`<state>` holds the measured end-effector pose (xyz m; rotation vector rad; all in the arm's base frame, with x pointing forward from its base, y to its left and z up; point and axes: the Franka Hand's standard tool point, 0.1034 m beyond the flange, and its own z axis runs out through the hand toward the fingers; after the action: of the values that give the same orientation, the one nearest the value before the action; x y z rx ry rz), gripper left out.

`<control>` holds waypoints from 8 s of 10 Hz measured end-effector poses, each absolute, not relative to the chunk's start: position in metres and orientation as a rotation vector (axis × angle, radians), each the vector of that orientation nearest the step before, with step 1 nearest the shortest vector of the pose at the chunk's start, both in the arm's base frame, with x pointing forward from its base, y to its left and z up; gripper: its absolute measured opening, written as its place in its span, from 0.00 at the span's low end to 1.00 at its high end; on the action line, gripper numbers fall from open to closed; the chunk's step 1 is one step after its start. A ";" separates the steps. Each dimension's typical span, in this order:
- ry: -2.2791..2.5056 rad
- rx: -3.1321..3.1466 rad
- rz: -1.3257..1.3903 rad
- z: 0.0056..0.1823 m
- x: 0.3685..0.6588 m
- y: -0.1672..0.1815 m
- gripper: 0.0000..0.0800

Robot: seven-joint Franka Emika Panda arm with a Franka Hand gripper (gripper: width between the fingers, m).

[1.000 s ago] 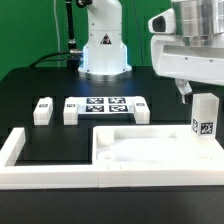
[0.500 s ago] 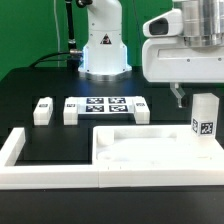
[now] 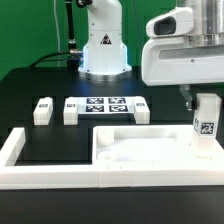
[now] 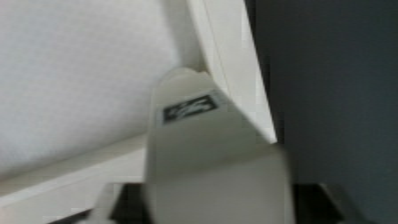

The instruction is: Assemble desk

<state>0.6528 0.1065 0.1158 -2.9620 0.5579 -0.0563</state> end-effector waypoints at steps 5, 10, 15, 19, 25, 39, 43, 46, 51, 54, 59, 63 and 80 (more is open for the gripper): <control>1.201 -2.753 -0.005 0.113 0.652 0.093 0.37; 2.060 -2.087 0.153 0.113 0.652 0.096 0.37; 1.843 -2.325 0.112 0.111 0.648 0.100 0.77; 1.340 -2.669 0.042 0.111 0.647 0.105 0.81; 0.574 -2.974 -0.045 0.118 0.657 0.104 0.78; 2.297 -1.765 0.194 0.117 0.655 0.092 0.37; 1.945 -2.263 0.141 0.111 0.647 0.103 0.78; 1.672 -2.464 0.115 0.109 0.646 0.106 0.81; 0.789 -2.964 -0.020 0.121 0.653 0.117 0.81; 0.857 -2.941 -0.010 0.119 0.652 0.116 0.50; 1.469 -2.694 0.056 0.120 0.660 0.105 0.37; 1.706 -2.465 0.135 0.119 0.663 0.091 0.38; 2.363 -1.642 0.097 0.119 0.660 0.101 0.38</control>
Offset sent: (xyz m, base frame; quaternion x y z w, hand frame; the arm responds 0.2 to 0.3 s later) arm -0.0111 -0.0196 -0.0084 -0.0033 0.0047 0.2227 0.9749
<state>0.6600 0.1013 0.1191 -1.6422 2.3634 0.0967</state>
